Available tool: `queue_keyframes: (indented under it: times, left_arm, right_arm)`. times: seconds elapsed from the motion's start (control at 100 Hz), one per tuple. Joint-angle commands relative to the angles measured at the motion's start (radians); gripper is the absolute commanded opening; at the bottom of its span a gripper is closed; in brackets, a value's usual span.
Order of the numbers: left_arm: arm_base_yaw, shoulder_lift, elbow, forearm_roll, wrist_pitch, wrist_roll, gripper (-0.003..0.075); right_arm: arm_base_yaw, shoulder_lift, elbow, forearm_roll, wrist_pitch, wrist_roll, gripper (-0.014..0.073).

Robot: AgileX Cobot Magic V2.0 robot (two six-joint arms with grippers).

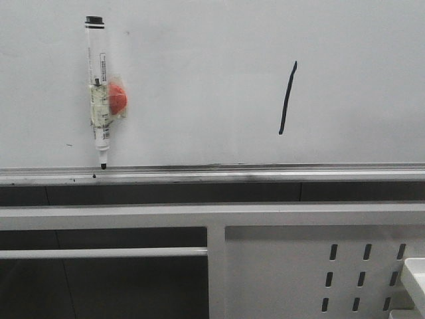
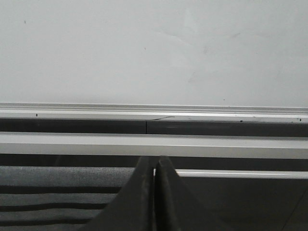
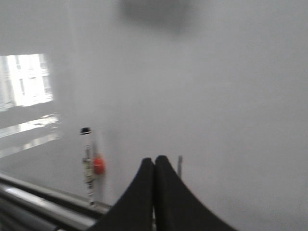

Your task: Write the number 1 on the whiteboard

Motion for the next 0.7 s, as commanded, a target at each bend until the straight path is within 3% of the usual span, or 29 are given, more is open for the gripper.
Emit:
queue_keyframes:
  times: [0.0,0.19,0.36,0.53,0.69]
  left_arm:
    - [-0.005,-0.023,0.036,-0.005,-0.062,-0.001,-0.0020]
    - [-0.002,-0.021,0.036,-0.007,-0.062,-0.001,-0.0020]
    - [-0.002,-0.021,0.036,-0.007,-0.062,-0.001,-0.0020]
    - [-0.002,-0.021,0.036,-0.007,-0.062,-0.001,-0.0020]
    - [-0.002,-0.021,0.036,-0.007,-0.062,-0.001,-0.0020]
  right_arm:
    - [-0.124,-0.037,0.014,-0.007,-0.001,0.001,-0.0069]
    - [-0.449,-0.112,0.014,-0.019,0.160,0.024,-0.0069]
    - [-0.678,-0.112,0.014,-0.057,0.448,0.033,-0.0069]
    - [-0.711,-0.112,0.014,-0.091,0.610,0.033,-0.0069]
    - [-0.711,-0.112,0.014,-0.111,0.609,0.033,-0.0069]
